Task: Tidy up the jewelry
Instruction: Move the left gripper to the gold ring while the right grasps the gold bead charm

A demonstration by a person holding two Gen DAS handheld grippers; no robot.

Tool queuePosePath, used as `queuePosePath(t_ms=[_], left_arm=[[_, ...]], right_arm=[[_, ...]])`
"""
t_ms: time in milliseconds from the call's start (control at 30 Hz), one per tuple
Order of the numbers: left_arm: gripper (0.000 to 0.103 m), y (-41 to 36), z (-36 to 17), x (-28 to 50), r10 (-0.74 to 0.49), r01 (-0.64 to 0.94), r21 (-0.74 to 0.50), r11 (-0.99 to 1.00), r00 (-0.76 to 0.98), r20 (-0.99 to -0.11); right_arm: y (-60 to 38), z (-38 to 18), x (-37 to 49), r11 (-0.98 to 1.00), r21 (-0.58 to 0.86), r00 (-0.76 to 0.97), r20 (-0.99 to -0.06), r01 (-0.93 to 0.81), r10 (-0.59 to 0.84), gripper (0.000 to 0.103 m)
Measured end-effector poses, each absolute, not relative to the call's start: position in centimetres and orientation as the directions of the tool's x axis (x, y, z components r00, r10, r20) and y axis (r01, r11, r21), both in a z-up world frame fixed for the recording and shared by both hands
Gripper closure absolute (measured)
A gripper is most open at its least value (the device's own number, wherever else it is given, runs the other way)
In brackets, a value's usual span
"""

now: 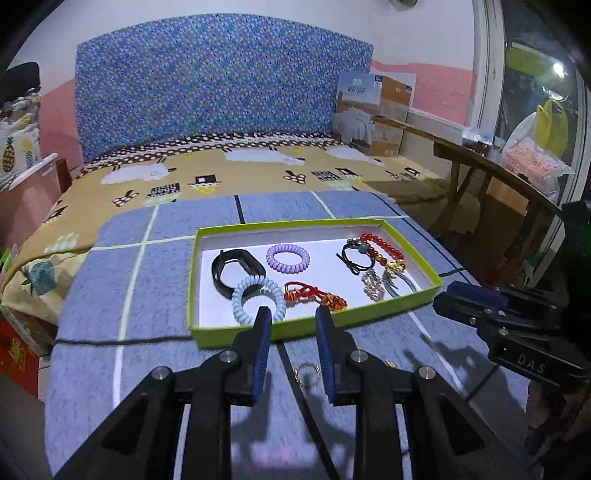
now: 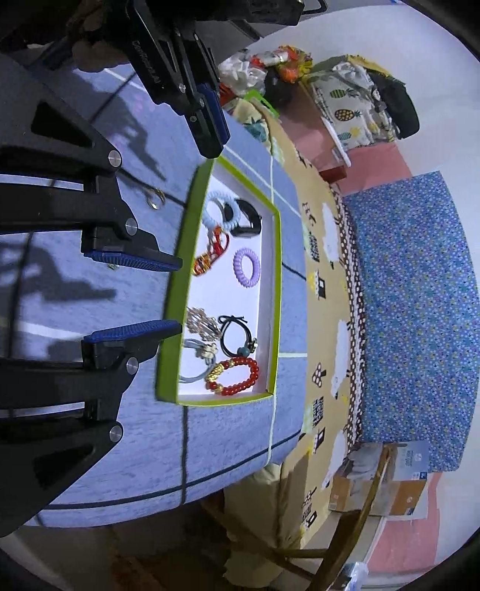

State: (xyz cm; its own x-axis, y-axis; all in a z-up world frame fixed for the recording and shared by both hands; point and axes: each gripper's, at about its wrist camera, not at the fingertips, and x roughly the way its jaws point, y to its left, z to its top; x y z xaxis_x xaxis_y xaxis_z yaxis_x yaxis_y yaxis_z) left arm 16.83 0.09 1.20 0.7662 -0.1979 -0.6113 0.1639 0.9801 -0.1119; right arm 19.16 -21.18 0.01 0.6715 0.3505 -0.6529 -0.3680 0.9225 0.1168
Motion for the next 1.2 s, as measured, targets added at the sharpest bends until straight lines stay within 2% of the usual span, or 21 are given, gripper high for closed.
queuePosePath(t_ms=[467,1200], left_arm=[[0.078,0.0,3.4,9.0,-0.184,0.161,-0.09,0.983,0.814,-0.552],[0.077,0.7,1.6,8.3,-0.164,0.147,-0.076,0.986,0.803,-0.573]], right_arm=[[-20.6,1.7,10.6,0.916,0.111,0.701,-0.61,-0.385,0.368,0.075],[-19.6,-0.2,10.8,0.92,0.136,0.674,-0.642,-0.369,0.365,0.075]])
